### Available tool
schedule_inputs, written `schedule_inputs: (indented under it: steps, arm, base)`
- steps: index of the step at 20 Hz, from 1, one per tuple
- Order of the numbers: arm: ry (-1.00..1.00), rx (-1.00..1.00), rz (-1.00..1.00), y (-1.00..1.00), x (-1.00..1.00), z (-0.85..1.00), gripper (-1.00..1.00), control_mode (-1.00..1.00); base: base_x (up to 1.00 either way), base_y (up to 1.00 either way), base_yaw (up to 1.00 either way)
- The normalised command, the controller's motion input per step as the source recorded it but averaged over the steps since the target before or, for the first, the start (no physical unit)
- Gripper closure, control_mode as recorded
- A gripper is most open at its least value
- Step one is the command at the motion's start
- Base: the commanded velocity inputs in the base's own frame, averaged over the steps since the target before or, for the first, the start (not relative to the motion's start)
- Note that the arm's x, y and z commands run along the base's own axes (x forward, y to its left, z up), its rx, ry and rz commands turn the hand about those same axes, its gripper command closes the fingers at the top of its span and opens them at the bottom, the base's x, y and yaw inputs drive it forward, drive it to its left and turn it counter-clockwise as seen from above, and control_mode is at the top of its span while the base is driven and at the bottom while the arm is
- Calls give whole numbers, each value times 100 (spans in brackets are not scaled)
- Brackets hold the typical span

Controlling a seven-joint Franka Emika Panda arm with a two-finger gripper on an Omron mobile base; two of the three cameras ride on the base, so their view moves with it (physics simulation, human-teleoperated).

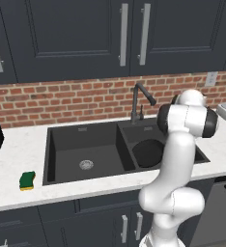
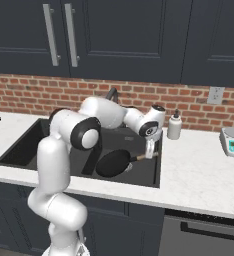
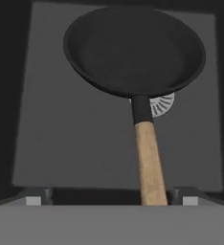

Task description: Pick the pan and sponge and place them into the sink. Then turn on the water.

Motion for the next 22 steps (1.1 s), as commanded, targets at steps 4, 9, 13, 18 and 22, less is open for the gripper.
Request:
schedule_inputs:
  steps: [4, 9, 13, 18, 22]
  arm:
    - [-5, 0, -9, 38, -77, 27, -100, -100]
    - [-5, 0, -14, 7, -79, 18, -100, -100]
    - [-3, 0, -16, 0, -55, 12, -100, -100]
    - [0, 0, -20, 1, -31, 25, -100, -100]
    - [0, 0, -42, 19, -12, 0, -100, -100]
  base:
    - [0, 0, 0]
    - [0, 0, 0]
    - [0, 0, 0]
    - [0, 0, 0]
    - [0, 0, 0]
